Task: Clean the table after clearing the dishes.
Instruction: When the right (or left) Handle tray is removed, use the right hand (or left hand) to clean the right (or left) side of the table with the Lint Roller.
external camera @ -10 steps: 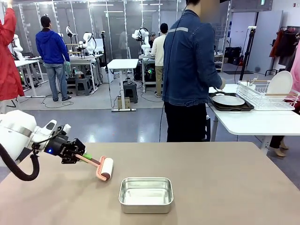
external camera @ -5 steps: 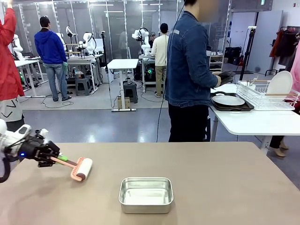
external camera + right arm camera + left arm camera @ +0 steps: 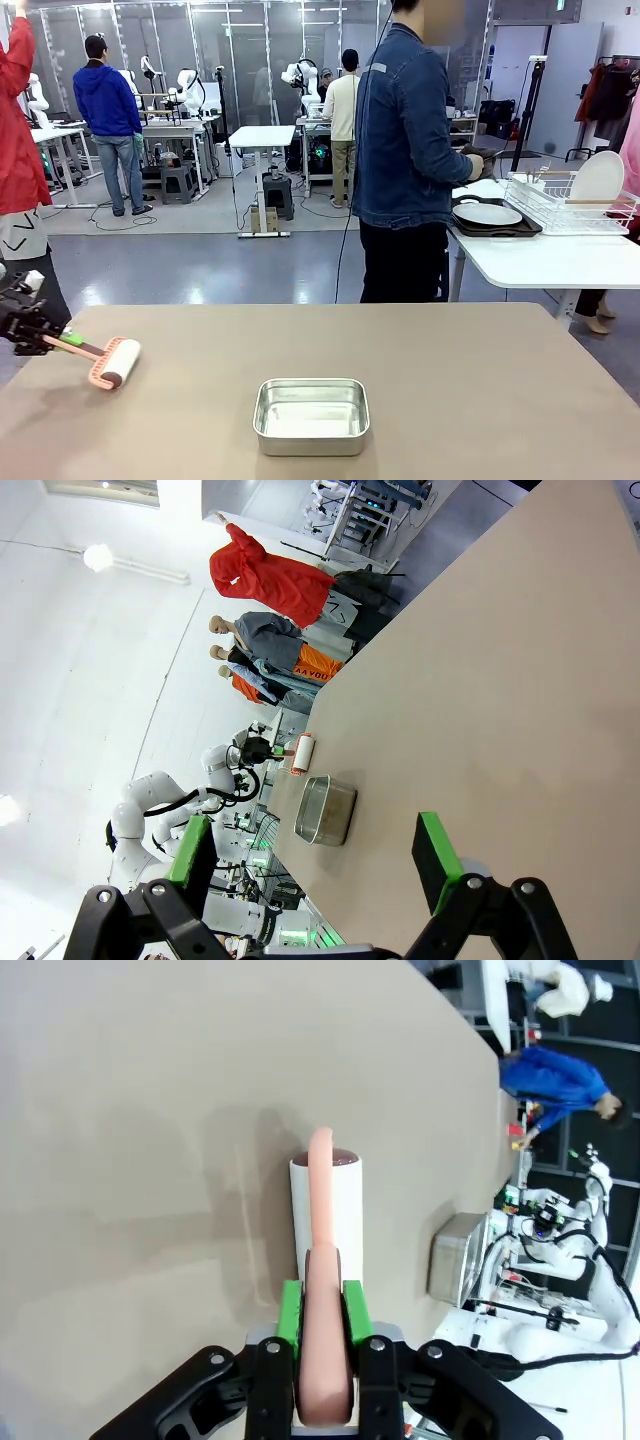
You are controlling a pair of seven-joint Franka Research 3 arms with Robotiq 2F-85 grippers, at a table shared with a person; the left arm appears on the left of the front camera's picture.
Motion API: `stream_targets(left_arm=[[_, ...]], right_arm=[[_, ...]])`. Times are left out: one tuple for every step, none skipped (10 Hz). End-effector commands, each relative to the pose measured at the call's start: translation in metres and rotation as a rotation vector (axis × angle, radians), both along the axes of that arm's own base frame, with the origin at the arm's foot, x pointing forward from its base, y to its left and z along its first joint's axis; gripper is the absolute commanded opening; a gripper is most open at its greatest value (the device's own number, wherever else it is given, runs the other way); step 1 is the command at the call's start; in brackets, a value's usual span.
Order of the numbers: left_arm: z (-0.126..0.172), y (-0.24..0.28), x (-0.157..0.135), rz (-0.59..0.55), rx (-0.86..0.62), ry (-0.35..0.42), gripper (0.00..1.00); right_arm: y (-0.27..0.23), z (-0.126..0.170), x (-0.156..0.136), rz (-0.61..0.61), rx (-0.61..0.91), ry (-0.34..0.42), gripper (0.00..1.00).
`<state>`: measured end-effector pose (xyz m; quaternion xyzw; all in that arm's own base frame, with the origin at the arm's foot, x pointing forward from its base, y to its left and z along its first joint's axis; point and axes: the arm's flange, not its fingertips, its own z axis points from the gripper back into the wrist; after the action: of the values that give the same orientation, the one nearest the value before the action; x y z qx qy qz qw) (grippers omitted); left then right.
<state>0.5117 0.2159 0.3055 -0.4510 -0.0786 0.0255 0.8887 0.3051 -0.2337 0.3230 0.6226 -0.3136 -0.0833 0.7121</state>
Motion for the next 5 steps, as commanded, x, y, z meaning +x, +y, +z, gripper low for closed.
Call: stream_targets(left_arm=[[0.008,0.018,-0.023,0.013,0.182,0.065,0.21],[0.020,0.025,-0.029,0.042,0.238,0.109,0.21],[0.038,0.029,-0.035,0.058,0.272,0.100,0.21],[0.055,0.030,-0.041,0.066,0.297,0.084,0.21],[0.077,0.029,-0.049,0.082,0.328,0.069,0.21]], right_arm=[[0.001,0.002,-0.001,-0.008,0.010,-0.014,1.00],[0.001,0.002,-0.001,-0.008,0.010,-0.014,1.00],[0.001,0.002,-0.001,-0.008,0.010,-0.014,1.00],[0.001,0.002,-0.001,-0.008,0.010,-0.014,1.00],[0.001,0.002,-0.001,-0.008,0.010,-0.014,1.00]])
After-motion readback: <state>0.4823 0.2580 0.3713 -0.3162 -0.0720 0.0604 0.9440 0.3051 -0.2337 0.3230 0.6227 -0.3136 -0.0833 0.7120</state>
